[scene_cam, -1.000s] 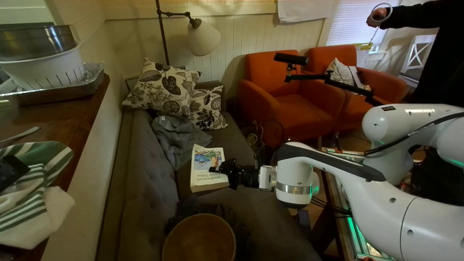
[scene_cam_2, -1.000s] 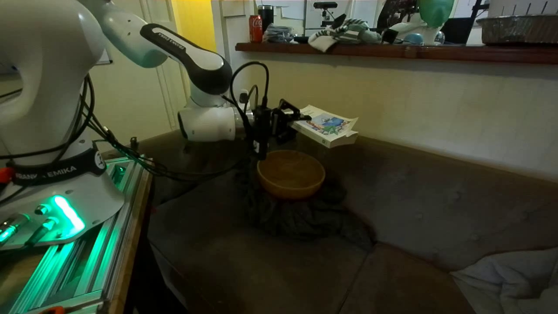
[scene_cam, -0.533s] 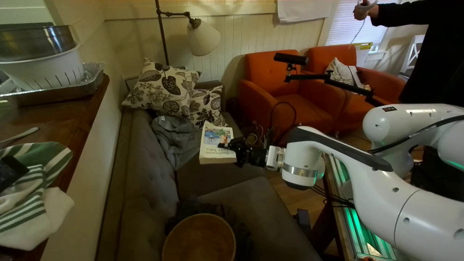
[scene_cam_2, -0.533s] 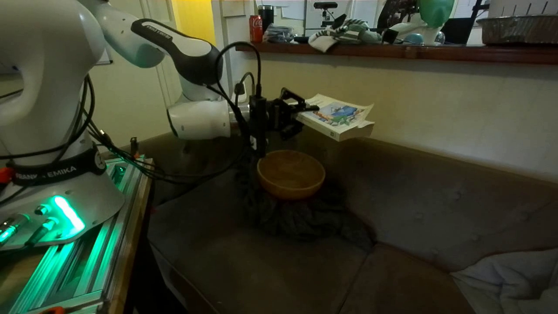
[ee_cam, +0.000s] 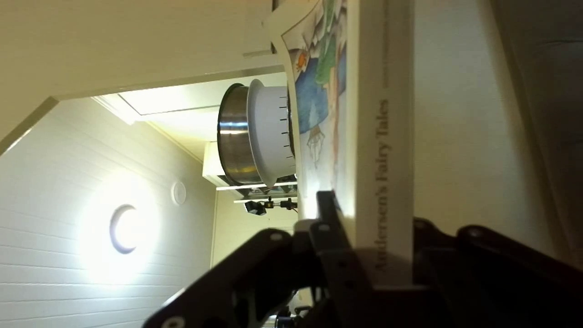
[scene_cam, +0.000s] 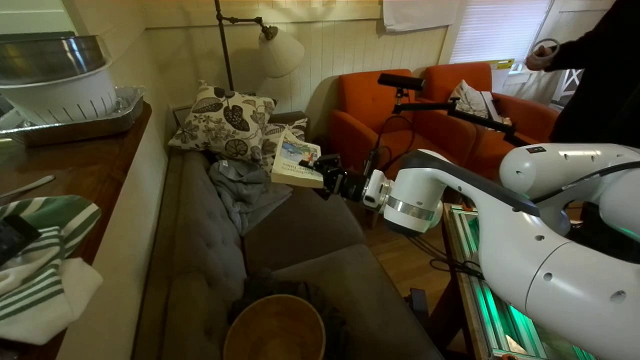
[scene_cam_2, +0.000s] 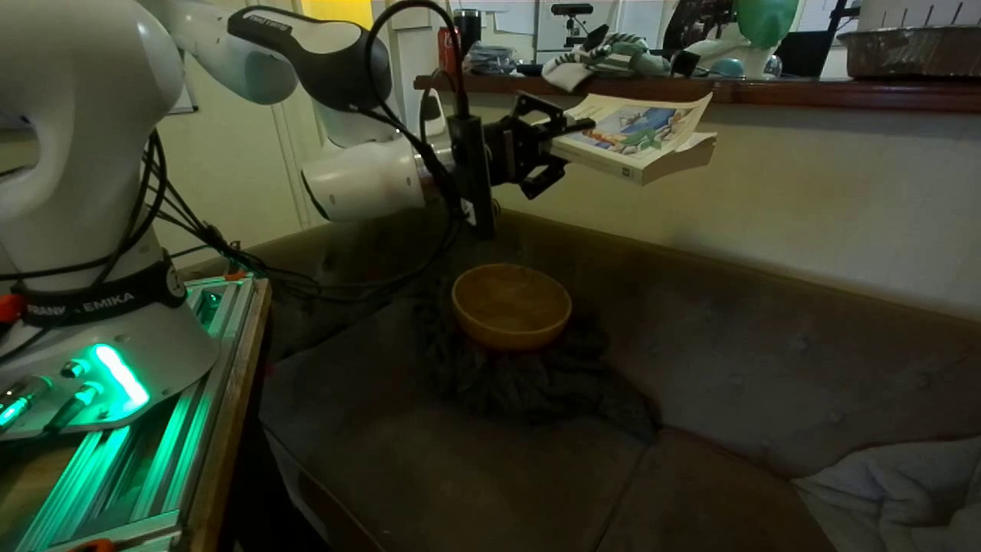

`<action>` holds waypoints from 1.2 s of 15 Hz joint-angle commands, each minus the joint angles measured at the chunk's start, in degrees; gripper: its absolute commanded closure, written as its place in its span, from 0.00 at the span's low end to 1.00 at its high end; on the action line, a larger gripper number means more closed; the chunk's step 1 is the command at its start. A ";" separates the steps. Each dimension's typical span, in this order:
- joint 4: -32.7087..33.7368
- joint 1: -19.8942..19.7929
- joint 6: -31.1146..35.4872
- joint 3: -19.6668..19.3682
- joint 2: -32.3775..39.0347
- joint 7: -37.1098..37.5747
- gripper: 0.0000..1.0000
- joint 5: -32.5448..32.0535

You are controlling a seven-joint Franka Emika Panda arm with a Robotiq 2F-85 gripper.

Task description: Put the brown bowl on the blanket, then remove the book from the bowl

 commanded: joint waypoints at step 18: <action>18.33 -1.40 6.08 -14.17 -14.41 -30.72 0.94 0.09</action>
